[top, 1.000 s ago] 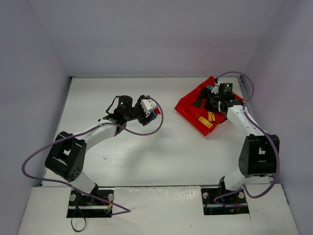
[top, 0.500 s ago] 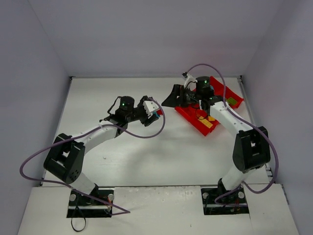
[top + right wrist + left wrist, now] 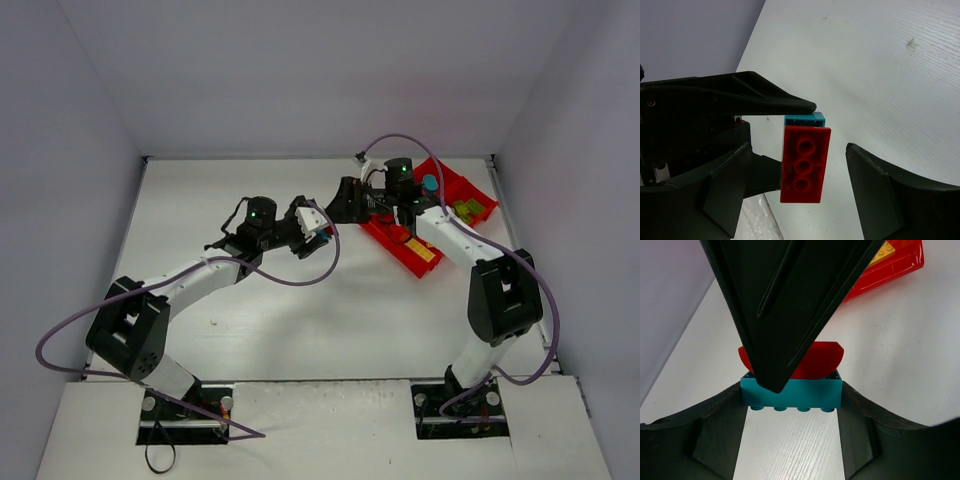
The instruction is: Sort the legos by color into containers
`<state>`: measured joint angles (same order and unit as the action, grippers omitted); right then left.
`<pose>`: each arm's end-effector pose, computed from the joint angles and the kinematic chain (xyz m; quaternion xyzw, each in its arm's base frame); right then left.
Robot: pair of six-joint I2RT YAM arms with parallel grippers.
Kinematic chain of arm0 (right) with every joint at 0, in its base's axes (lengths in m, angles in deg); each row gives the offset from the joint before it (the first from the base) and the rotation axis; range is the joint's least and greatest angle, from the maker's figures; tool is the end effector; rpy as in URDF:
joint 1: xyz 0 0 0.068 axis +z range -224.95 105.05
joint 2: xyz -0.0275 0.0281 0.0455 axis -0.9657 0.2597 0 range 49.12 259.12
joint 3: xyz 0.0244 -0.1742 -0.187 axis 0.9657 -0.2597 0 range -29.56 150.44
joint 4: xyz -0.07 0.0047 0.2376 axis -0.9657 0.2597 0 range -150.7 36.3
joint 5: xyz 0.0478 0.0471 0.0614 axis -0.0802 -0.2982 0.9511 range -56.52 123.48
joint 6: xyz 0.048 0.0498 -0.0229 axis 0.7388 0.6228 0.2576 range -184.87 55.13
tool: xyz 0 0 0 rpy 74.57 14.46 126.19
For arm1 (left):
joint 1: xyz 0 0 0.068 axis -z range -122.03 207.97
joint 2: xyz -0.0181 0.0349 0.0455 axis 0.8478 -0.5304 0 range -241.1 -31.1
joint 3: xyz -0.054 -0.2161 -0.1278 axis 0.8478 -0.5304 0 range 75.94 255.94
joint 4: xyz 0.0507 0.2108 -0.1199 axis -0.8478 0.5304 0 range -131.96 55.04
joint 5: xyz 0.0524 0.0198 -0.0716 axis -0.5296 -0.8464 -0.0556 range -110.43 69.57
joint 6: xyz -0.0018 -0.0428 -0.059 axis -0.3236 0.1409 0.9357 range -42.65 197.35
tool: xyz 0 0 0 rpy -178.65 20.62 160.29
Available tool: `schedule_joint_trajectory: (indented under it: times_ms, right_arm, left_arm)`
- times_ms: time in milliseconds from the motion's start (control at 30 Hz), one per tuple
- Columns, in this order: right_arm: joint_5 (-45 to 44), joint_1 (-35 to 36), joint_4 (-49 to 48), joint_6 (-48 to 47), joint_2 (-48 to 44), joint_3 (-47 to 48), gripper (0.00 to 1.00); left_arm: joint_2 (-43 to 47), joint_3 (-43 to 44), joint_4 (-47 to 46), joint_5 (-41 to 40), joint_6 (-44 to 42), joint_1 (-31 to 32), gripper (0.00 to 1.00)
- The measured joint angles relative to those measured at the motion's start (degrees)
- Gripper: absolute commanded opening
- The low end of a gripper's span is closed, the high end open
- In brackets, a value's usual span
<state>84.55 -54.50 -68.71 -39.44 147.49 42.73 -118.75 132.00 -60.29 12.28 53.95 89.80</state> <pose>0.3544 0.1824 0.2761 -0.2212 0.7406 0.5278 0.3521 0.2878 -0.2173 0.2625 0.5036 0.5856 -0.2640 0.5777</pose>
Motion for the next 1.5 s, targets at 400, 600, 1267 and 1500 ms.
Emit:
schedule_joint_trajectory:
  times_ms: [400, 600, 1267, 1500]
  right_arm:
    - [0.52, 0.37, -0.57, 0.63, 0.44, 0.02, 0.03]
    - [0.85, -0.5, 0.96, -0.31, 0.42, 0.04, 0.0]
    - [-31.98, -10.58, 5.27, -7.5, 0.74, 0.04, 0.32]
    - [-38.03, -10.67, 5.6, -7.48, 5.81, 1.09, 0.66]
  left_arm:
    - [0.0, 0.83, 0.2, -0.17, -0.07, 0.11, 0.2]
    - [-0.11, 0.83, 0.39, -0.57, -0.02, 0.48, 0.19]
    - [-1.64, 0.33, 0.09, -1.14, 1.57, 0.57, 0.19]
    - [-1.7, 0.33, 0.02, -1.03, 1.57, 0.57, 0.19]
